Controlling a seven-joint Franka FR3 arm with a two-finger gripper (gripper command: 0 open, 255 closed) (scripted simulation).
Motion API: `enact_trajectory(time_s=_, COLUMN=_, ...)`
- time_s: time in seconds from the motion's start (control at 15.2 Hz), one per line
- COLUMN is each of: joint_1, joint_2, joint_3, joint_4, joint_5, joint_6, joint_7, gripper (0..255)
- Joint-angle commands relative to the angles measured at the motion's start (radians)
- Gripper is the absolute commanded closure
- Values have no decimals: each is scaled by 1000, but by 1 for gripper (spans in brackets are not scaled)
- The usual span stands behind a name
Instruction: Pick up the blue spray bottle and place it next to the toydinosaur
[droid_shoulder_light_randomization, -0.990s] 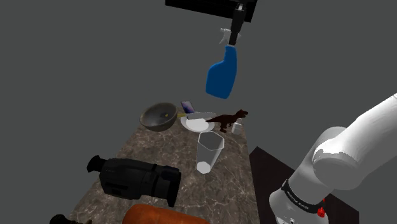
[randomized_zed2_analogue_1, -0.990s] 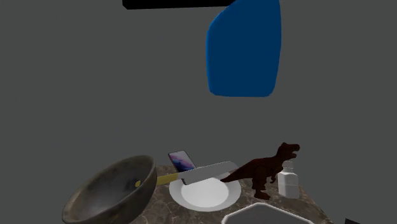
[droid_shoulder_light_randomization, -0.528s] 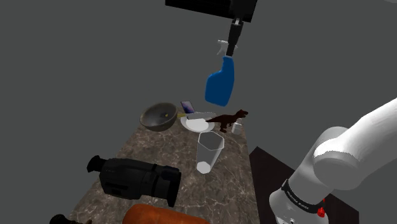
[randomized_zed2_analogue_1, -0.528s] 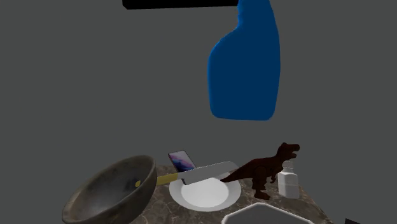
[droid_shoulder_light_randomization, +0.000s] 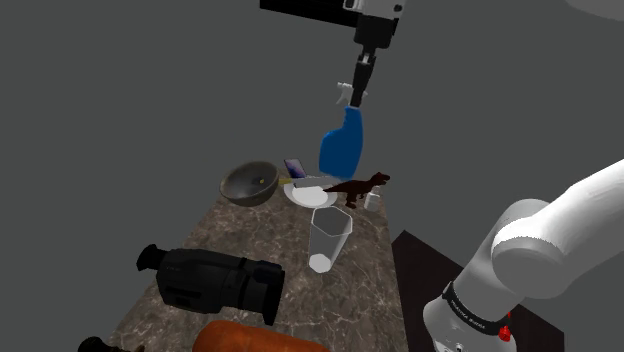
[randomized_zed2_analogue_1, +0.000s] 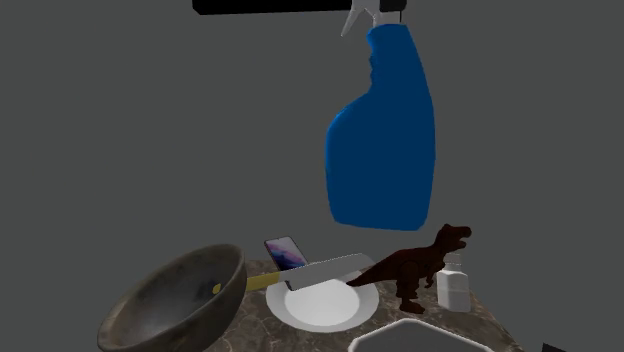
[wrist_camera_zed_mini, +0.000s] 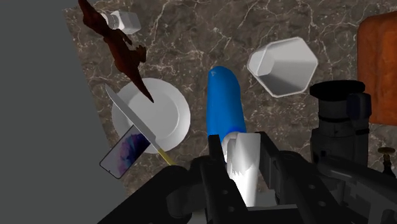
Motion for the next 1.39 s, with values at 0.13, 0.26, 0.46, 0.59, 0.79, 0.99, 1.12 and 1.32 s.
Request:
enact_trajectory(time_s=0.13, joint_1=1, joint_2=-16, joint_3=0, joint_4=-67, joint_5=1, joint_6=53, joint_7=-1, gripper=255)
enact_trajectory(time_s=0.26, joint_1=1, joint_2=-21, joint_3=1, joint_4=-99, joint_5=2, joint_6=79, joint_7=-2, gripper=255)
enact_trajectory(time_s=0.46, joint_1=2, joint_2=-27, joint_3=1, joint_4=-146, joint_5=3, joint_6=119, joint_7=-2, gripper=255)
enact_trajectory(time_s=0.59, joint_1=2, joint_2=-31, joint_3=2, joint_4=-176, joint_5=3, joint_6=146, joint_7=-2, gripper=255)
enact_trajectory(time_s=0.79, joint_1=2, joint_2=-34, joint_3=3, joint_4=-219, joint_5=4, joint_6=186, joint_7=-3, gripper=255)
enact_trajectory(time_s=0.99, joint_1=3, joint_2=-35, joint_3=3, joint_4=-261, joint_5=5, joint_6=226, joint_7=-3, gripper=255)
enact_trajectory(time_s=1.12, joint_1=3, joint_2=-35, joint_3=4, joint_4=-287, joint_5=5, joint_6=253, joint_7=-3, gripper=255)
enact_trajectory(time_s=1.32, joint_1=4, joint_2=-33, joint_3=5, joint_4=-326, joint_5=6, joint_6=294, joint_7=-3, gripper=255)
